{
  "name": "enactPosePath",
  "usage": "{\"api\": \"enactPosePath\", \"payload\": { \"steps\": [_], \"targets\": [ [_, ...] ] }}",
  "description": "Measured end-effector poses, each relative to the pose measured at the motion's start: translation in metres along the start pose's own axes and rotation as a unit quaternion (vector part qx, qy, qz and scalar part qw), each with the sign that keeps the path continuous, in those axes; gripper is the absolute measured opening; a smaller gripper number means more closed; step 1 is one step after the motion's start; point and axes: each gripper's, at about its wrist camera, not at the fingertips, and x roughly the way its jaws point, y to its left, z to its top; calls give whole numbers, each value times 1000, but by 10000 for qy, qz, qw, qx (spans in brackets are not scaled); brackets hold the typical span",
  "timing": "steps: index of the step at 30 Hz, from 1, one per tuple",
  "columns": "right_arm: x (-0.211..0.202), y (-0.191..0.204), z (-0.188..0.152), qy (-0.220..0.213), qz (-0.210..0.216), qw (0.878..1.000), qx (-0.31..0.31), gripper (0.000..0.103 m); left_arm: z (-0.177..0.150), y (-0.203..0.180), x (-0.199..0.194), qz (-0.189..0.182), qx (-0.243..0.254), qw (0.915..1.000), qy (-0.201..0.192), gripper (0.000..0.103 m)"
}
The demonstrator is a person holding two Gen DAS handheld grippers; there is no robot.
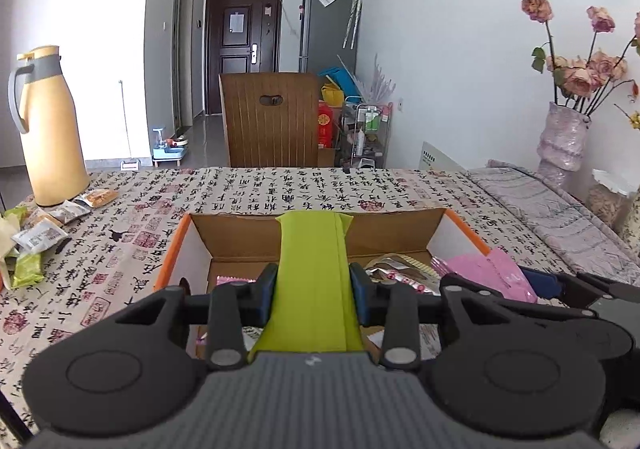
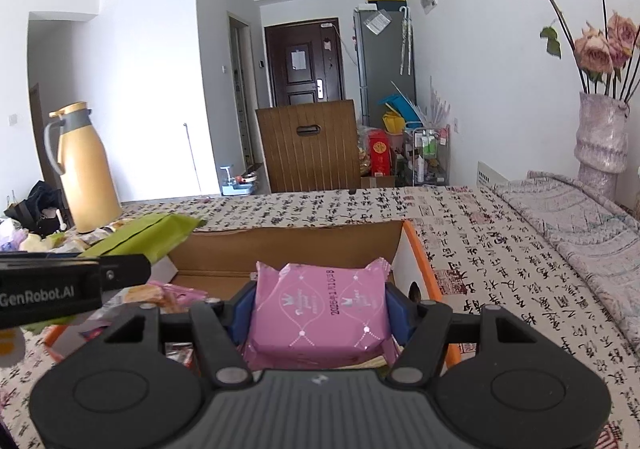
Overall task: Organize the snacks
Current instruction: 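Carry the pink packet and green bar over the box and open both tools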
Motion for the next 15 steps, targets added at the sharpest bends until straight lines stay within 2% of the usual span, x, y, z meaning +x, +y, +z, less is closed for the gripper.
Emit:
{"api": "enactPosePath", "payload": {
  "steps": [7, 10, 11, 12, 13, 14, 15],
  "targets": [
    [17, -5, -10, 168, -48, 9998, 10, 64, -11, 10, 28, 49, -52, 9997, 242, 39],
    [21, -8, -13, 270, -59, 9996, 38, 66, -13, 13, 28, 65, -83, 9997, 206, 41],
    [22, -9, -14, 291, -69, 9995, 53, 67, -14, 14, 27, 72, -91, 9998, 188, 47],
    [22, -10, -14, 297, -83, 9995, 72, 72, -14, 14, 27, 74, -107, 9998, 174, 61],
    [21, -11, -15, 284, -96, 9995, 95, 74, -14, 14, 25, 102, -122, 9998, 128, 68],
    [21, -12, -15, 250, -110, 9996, 112, 74, -14, 15, 23, 151, -136, 9998, 74, 83],
    [20, -13, -15, 232, -107, 9996, 129, 75, -13, 15, 22, 204, -150, 9997, 33, 92]
  ]
}}
